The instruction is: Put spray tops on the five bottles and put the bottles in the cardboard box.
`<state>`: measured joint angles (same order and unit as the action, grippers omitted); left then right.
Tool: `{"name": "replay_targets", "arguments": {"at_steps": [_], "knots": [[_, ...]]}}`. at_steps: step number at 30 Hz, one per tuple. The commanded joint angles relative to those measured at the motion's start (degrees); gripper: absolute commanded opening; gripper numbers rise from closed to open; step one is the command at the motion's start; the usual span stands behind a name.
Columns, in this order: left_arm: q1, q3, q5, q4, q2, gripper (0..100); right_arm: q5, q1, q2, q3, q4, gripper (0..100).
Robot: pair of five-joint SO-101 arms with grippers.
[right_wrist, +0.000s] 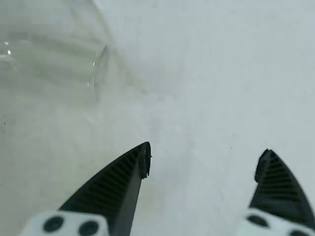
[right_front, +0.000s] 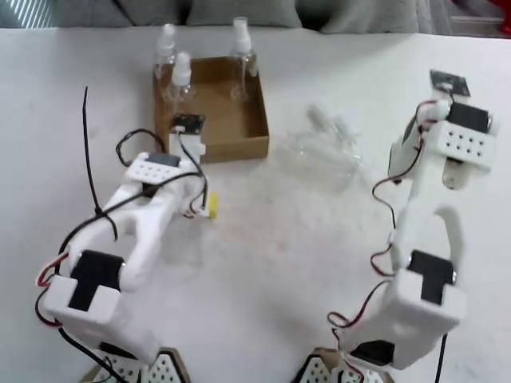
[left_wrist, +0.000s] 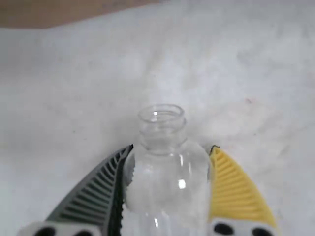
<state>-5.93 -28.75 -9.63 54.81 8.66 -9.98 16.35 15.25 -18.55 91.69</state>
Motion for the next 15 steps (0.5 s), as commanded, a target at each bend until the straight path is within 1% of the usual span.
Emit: {"name": "replay_targets", "arguments": {"at_steps": [1, 6, 15], "knots": [[1.1, 0.0, 0.1, -1.7, -2.3, 12, -0.5, -0.8, 6.3, -13.8, 0.7, 29.2], [1.1, 0.0, 0.1, -1.8, -2.3, 12, -0.5, -2.7, 16.4, -27.3, 0.7, 29.1], [1.0, 0.0, 0.1, -1.8, -2.3, 12, -0.5, -10.5, 33.9, -50.7, 0.6, 29.0]]}}
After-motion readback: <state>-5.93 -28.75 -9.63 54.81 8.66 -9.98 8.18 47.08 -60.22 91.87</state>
